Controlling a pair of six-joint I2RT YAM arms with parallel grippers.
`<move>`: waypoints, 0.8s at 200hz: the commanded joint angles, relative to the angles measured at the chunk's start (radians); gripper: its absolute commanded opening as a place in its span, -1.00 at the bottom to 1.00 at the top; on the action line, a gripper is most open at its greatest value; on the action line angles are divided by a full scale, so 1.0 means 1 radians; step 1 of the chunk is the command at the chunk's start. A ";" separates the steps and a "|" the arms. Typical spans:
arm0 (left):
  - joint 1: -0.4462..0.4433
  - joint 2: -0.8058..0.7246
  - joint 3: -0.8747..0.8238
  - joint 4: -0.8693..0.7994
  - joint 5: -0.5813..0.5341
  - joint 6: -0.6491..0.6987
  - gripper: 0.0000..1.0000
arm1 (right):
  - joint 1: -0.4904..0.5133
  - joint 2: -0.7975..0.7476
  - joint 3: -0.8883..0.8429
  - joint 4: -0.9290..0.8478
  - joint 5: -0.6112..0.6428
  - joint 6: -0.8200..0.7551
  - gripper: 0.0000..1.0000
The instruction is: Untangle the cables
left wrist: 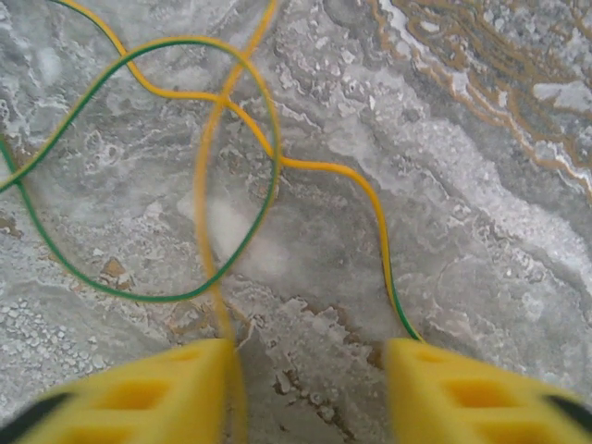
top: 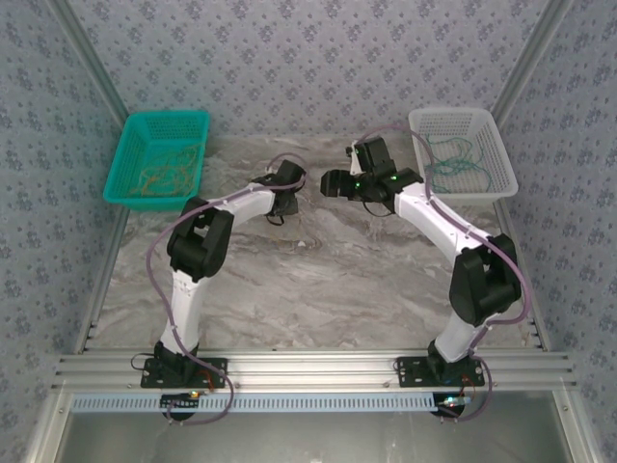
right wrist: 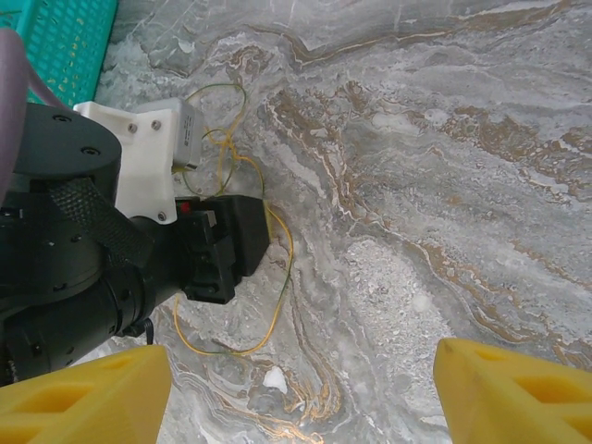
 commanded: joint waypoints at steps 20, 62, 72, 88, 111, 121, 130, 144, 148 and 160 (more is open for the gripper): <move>0.034 0.028 -0.092 -0.053 -0.008 0.001 -0.95 | -0.009 -0.036 -0.028 0.037 -0.024 0.024 0.54; 0.040 -0.140 -0.227 0.038 -0.021 0.027 -1.00 | -0.003 -0.034 -0.039 0.052 -0.043 0.042 0.54; 0.038 -0.175 -0.238 0.040 -0.016 0.042 -1.00 | 0.000 -0.034 -0.036 0.054 -0.042 0.044 0.54; 0.034 -0.223 -0.253 0.049 -0.027 0.058 -1.00 | 0.002 -0.035 -0.031 0.053 -0.041 0.040 0.54; 0.032 -0.287 -0.280 0.079 -0.025 0.070 -1.00 | 0.004 -0.041 -0.031 0.048 -0.036 0.039 0.53; 0.032 -0.297 -0.285 0.097 -0.012 0.081 -1.00 | 0.006 -0.045 -0.035 0.050 -0.031 0.038 0.53; 0.033 -0.285 -0.264 0.090 0.018 0.093 -1.00 | 0.004 -0.044 -0.036 0.049 -0.030 0.036 0.53; 0.031 -0.237 -0.193 0.039 0.051 0.092 -1.00 | 0.006 -0.040 -0.034 0.048 -0.028 0.034 0.53; 0.028 -0.221 -0.170 0.028 0.061 0.095 -1.00 | 0.005 -0.039 -0.034 0.048 -0.028 0.034 0.53; 0.010 -0.179 -0.111 0.002 0.061 0.103 -0.98 | 0.006 -0.035 -0.034 0.050 -0.028 0.034 0.53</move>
